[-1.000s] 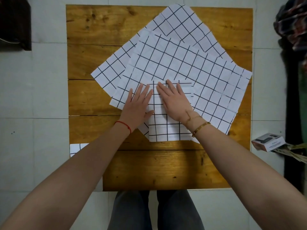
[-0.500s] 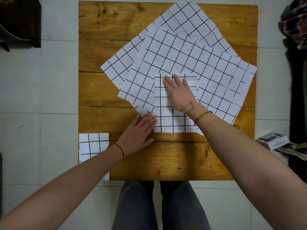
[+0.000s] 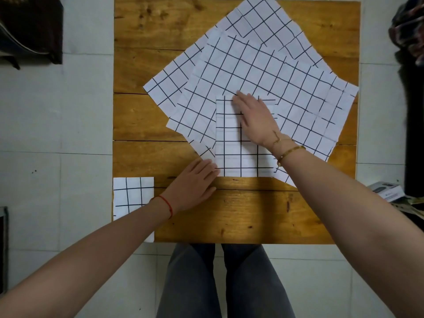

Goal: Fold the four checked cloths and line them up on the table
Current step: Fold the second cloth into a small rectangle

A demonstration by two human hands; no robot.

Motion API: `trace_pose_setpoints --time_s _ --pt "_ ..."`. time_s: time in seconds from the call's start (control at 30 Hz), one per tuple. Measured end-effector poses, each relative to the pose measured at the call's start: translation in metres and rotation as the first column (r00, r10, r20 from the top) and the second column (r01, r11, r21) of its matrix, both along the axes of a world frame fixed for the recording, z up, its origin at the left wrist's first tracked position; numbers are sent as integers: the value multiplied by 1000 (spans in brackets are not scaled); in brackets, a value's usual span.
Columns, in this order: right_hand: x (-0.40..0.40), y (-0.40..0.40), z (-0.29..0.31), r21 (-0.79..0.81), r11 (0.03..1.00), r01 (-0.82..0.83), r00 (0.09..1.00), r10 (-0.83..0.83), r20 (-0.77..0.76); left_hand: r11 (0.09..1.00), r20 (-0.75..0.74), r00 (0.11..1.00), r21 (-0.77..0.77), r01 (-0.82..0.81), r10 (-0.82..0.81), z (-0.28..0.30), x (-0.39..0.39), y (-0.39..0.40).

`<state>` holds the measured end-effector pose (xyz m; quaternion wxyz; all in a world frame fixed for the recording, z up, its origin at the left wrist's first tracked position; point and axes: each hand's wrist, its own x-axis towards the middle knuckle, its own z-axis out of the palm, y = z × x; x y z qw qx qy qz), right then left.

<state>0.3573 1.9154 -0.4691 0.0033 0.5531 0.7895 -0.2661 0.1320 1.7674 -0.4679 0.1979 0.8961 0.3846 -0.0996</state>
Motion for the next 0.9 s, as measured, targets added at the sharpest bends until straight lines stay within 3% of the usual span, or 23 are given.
trace_pose_setpoints --time_s 0.1,0.2,0.47,0.7,0.8,0.9 --pt "20 1 1 142 961 237 970 -225 -94 985 69 983 29 -171 169 4 12 21" --pt "39 8 5 155 929 336 942 -333 -48 975 23 976 58 -217 216 6 25 44" --pt "49 29 6 3 944 329 943 -328 58 963 -25 963 41 -265 267 0 38 62" --pt "47 37 -2 -14 936 352 929 -347 129 946 26 946 -11 -324 324 -5 36 63" --pt "48 40 -2 -3 930 367 927 -365 91 939 36 939 -37 -341 342 -6 35 63" --pt "49 41 2 3 919 395 917 -394 -61 928 62 927 -59 -367 370 -7 34 61"
